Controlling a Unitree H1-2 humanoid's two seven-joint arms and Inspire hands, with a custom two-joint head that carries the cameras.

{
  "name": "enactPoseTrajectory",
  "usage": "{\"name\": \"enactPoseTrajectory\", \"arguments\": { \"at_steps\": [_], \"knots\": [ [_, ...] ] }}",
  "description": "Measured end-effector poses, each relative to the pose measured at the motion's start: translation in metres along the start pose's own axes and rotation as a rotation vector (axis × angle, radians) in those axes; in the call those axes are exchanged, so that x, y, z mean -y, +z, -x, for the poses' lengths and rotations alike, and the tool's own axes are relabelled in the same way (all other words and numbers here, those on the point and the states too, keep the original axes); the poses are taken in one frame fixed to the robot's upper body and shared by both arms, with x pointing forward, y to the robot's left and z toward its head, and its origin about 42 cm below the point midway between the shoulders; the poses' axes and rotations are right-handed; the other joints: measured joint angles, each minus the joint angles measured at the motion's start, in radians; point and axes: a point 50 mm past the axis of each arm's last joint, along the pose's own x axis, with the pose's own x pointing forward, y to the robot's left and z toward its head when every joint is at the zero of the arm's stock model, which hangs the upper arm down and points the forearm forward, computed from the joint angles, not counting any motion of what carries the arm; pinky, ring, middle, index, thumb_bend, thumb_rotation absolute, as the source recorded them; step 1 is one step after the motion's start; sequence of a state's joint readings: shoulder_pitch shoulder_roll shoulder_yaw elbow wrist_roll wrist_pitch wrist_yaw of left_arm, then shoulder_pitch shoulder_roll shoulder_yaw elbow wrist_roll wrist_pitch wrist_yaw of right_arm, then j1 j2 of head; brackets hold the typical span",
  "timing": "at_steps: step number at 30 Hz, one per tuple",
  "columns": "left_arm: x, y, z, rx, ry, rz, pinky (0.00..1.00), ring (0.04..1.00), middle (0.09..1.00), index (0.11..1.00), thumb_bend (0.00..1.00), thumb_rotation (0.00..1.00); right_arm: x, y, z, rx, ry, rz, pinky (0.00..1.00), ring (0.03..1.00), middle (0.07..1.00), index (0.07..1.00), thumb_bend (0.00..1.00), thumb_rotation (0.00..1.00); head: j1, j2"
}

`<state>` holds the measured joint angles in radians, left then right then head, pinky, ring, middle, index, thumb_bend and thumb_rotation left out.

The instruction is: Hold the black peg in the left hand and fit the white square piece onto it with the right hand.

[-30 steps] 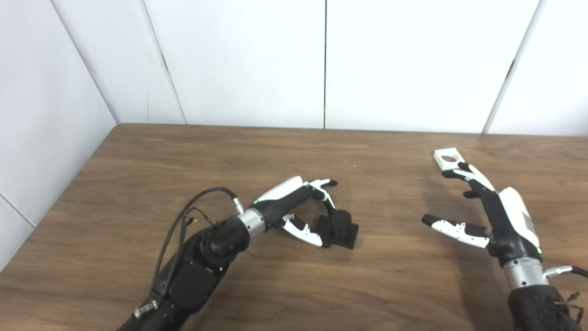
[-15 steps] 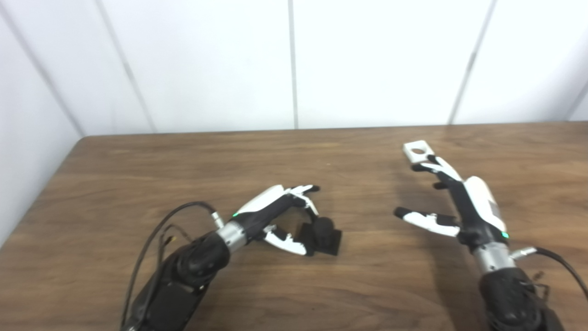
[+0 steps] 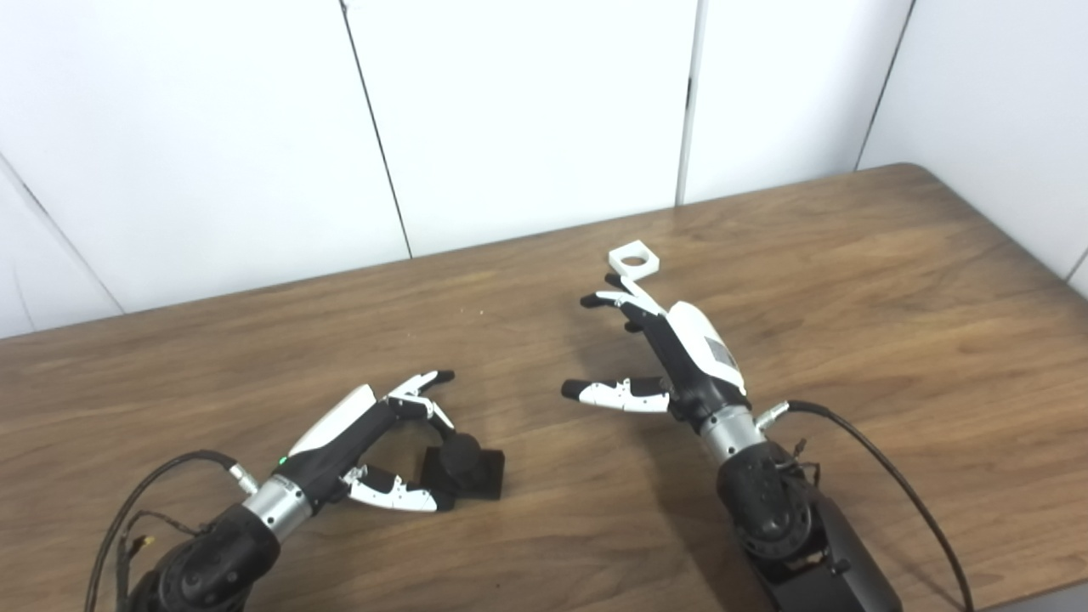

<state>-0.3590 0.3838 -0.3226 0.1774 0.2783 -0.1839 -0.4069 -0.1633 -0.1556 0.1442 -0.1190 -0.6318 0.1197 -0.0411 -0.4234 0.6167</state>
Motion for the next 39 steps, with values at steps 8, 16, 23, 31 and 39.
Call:
{"name": "enactPoseTrajectory", "arguments": {
  "at_steps": [8,16,23,31,39],
  "knots": [
    [-0.003,-0.002,0.001,0.009,0.006,-0.019,0.95,1.000,0.964,0.490,0.52,0.06,0.003,0.001,-0.008,0.004,-0.027,0.028,0.77,0.911,0.938,0.795,0.69,0.46,0.003,-0.006],
    [-0.002,-0.003,0.002,0.012,0.003,-0.020,0.96,1.000,0.968,0.490,0.52,0.06,0.021,0.004,-0.029,-0.020,-0.120,0.135,0.80,0.945,0.958,0.808,0.67,0.46,0.008,-0.008],
    [-0.001,-0.003,0.002,0.011,-0.003,-0.020,0.96,1.000,0.971,0.491,0.52,0.06,0.063,0.000,-0.067,0.012,-0.119,0.281,0.82,0.946,0.964,0.817,0.69,0.42,0.011,-0.011],
    [-0.002,-0.003,0.002,0.012,-0.001,-0.019,0.96,1.000,0.973,0.491,0.52,0.06,0.090,-0.007,-0.103,-0.003,0.019,0.438,0.81,0.936,0.962,0.809,0.74,0.35,0.017,-0.011],
    [-0.001,-0.003,0.002,0.011,-0.001,-0.017,0.96,1.000,0.974,0.491,0.52,0.06,0.107,-0.007,-0.128,-0.023,0.131,0.556,0.84,0.940,0.964,0.820,0.76,0.28,0.023,-0.008]
  ]
}}
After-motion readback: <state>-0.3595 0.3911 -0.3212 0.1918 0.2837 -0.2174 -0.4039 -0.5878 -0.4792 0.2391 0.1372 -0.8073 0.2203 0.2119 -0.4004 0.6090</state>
